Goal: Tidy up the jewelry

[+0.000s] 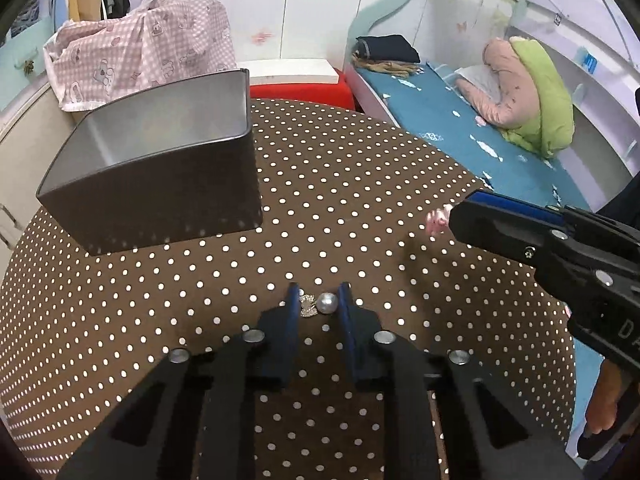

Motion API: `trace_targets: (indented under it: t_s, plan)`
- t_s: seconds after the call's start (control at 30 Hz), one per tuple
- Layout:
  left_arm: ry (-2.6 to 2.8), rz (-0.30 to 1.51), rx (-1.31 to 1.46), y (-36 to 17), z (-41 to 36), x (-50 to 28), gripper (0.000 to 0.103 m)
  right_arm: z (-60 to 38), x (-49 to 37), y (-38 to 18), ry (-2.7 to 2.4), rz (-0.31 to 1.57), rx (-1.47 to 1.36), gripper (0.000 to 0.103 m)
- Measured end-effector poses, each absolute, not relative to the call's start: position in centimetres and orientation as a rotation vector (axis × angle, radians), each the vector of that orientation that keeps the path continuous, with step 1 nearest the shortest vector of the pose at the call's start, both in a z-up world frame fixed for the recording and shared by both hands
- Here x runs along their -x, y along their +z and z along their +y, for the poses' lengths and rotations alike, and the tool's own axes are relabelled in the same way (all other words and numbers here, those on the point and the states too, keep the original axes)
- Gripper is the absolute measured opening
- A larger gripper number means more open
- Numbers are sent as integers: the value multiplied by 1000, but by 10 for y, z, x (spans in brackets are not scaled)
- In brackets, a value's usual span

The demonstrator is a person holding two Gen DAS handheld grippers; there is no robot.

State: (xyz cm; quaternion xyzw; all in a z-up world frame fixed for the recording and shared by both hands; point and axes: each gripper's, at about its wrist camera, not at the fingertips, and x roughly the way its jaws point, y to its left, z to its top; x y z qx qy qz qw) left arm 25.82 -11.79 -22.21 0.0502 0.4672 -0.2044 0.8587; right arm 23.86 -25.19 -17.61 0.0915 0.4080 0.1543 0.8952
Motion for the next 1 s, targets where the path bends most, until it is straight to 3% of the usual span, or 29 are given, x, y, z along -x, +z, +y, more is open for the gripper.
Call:
trace_targets:
  t_s: [0.3, 1.0]
  plan:
    - [-437, 980, -44, -217, -86, -255, 16, -237, -239, -169, 338, 839, -173, 17]
    - [-396, 781, -9, -126, -21, -261, 16, -174, -272, -100, 395, 752, -75, 17]
